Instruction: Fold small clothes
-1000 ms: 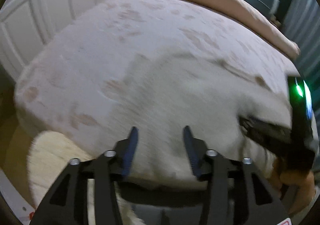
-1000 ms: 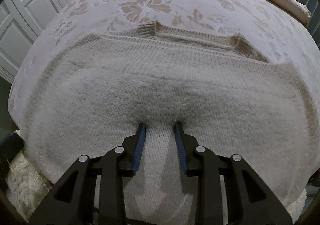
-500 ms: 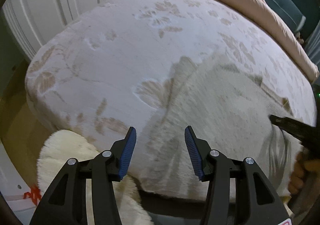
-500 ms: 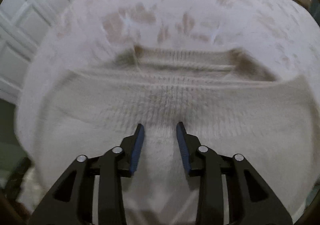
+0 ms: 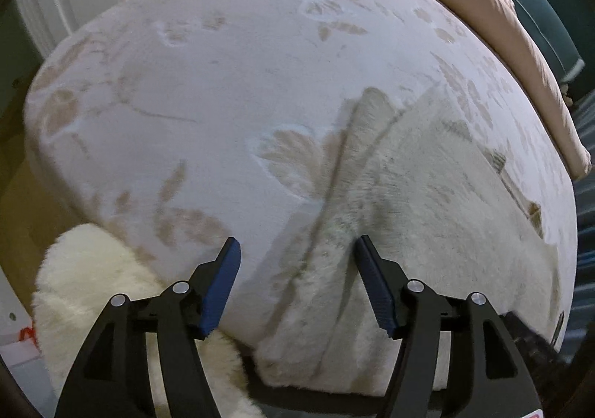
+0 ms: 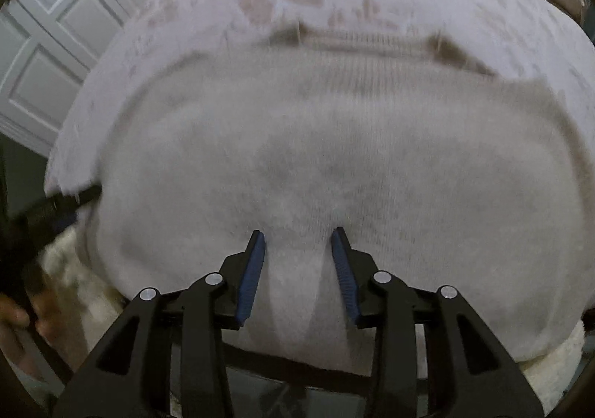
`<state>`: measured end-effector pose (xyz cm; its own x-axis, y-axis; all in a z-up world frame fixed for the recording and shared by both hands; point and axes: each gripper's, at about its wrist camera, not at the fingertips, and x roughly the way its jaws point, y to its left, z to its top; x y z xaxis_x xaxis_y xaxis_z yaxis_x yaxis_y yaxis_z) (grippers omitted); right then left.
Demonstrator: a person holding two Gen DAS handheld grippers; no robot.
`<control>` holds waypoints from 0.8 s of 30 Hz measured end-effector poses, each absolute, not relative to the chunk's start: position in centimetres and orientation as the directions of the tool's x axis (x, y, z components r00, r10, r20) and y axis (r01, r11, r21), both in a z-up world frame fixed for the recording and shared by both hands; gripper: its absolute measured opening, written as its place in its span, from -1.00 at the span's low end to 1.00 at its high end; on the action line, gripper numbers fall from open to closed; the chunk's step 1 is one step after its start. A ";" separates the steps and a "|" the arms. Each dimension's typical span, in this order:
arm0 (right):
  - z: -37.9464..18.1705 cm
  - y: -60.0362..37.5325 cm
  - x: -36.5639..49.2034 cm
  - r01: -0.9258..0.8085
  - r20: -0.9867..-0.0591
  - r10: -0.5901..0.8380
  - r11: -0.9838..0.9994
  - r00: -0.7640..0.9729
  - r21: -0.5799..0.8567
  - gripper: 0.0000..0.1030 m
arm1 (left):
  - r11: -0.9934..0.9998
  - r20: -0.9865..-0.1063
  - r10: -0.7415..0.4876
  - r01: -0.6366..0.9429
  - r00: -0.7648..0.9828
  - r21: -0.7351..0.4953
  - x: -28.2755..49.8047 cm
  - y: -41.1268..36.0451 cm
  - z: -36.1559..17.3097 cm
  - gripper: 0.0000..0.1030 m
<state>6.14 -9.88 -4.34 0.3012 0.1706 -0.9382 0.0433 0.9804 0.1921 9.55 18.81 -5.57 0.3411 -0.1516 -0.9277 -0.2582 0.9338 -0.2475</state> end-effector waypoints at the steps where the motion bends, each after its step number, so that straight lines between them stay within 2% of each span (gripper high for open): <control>1: -4.4 -9.6 6.0 0.027 -0.935 0.165 0.983 0.313 0.182 -0.26 | 0.931 -0.928 -0.168 -0.255 0.334 -0.260 10.0 18.4 -6.0 0.21; 4: -4.7 -9.3 6.8 0.009 -0.936 0.166 0.984 0.311 0.177 -0.21 | 0.928 -0.926 -0.165 -0.263 0.341 -0.263 10.9 17.9 -6.3 0.21; 5: -4.8 -9.4 7.1 0.007 -0.935 0.173 0.983 0.308 0.184 -0.19 | 0.928 -0.924 -0.166 -0.263 0.344 -0.264 11.1 17.8 -6.3 0.09; 6: -4.8 -9.5 7.3 0.007 -0.935 0.178 0.982 0.307 0.189 -0.18 | 0.927 -0.921 -0.177 -0.256 0.348 -0.275 11.3 17.6 -6.2 -0.10; 7: -4.8 -9.5 7.4 0.008 -0.933 0.185 0.980 0.308 0.197 -0.18 | 0.918 -0.906 -0.233 -0.229 0.352 -0.325 11.5 17.3 -6.0 -0.63; 9: -4.7 -9.8 7.1 0.011 -0.929 0.200 0.977 0.313 0.214 -0.18 | 0.926 -0.907 -0.230 -0.207 0.353 -0.315 11.6 16.5 -4.9 -0.77; 16: -2.3 -14.3 3.7 0.106 -0.874 0.286 0.930 0.393 0.351 -0.18 | 0.921 -0.829 -0.343 -0.014 0.442 -0.389 9.5 10.5 2.7 -0.83; 21: -0.5 -19.8 -0.3 0.204 -0.849 0.248 0.904 0.466 0.376 -0.18 | 0.890 -0.775 -0.456 0.227 0.438 -0.396 7.3 0.6 7.5 -0.83; 24: 0.0 -24.1 -3.3 0.290 -0.845 0.198 0.880 0.497 0.377 -0.17 | 0.854 -0.772 -0.506 0.350 0.385 -0.385 5.9 -5.5 7.8 -0.83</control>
<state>-3.30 -24.09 0.02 0.4968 0.1982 -0.8449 0.2897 0.8798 0.3768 5.90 -5.47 7.75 0.3850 -0.5056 -0.7721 0.3502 0.8540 -0.3847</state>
